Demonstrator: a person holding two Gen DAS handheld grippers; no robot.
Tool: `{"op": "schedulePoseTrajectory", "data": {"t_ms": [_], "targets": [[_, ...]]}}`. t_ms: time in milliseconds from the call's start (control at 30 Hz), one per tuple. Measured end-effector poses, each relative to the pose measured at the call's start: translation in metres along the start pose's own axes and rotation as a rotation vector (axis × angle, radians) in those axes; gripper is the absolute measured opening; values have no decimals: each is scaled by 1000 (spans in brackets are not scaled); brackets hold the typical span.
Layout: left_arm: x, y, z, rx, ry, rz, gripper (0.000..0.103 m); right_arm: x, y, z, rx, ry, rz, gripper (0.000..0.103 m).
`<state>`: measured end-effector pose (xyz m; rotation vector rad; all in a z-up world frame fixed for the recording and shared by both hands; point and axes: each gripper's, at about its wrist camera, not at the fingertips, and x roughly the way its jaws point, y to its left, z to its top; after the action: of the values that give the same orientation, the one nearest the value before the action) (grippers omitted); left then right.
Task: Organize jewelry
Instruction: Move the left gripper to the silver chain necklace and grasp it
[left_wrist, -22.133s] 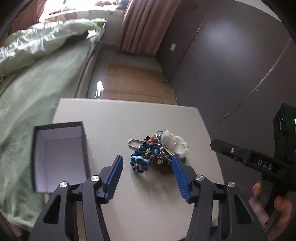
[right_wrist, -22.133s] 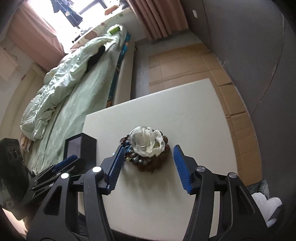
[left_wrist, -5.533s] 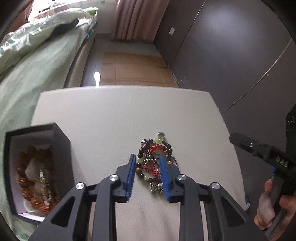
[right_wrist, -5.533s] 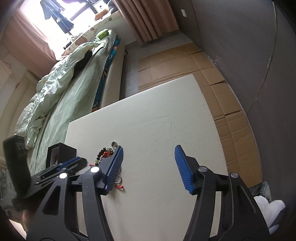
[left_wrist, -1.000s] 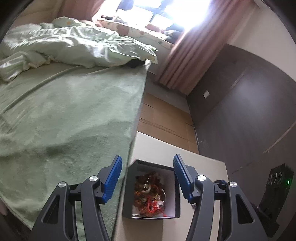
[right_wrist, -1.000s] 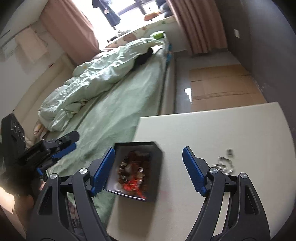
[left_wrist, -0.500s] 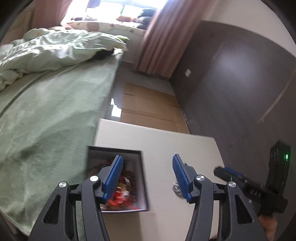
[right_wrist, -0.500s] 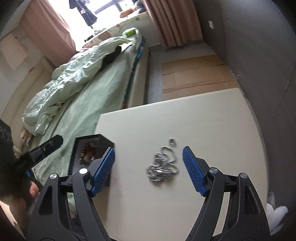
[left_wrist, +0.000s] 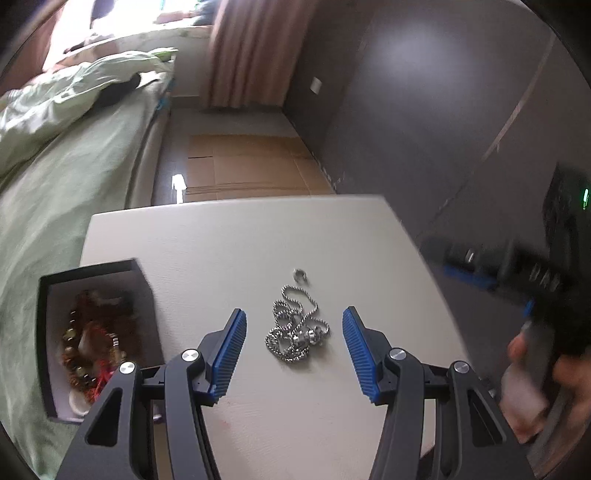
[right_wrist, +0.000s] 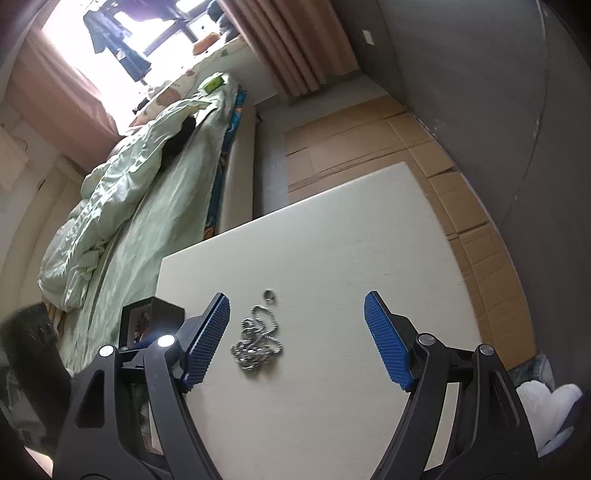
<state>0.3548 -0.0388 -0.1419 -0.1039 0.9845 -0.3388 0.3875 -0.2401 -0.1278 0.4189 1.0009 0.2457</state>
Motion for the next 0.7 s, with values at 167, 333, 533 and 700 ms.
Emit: {"op": "schedulePoseTrajectory", "data": {"t_ms": [167, 333, 533, 700], "targets": [[36, -15, -9, 84, 80, 24, 52, 6, -18, 3, 10, 27, -11, 76], [62, -16, -16, 110, 134, 16, 53, 17, -25, 3, 0, 60, -23, 76], [79, -21, -19, 146, 144, 69, 54, 25, -24, 3, -25, 79, -14, 76], [86, -23, -18, 182, 116, 126, 45, 30, -22, 3, -35, 89, -16, 76]]}}
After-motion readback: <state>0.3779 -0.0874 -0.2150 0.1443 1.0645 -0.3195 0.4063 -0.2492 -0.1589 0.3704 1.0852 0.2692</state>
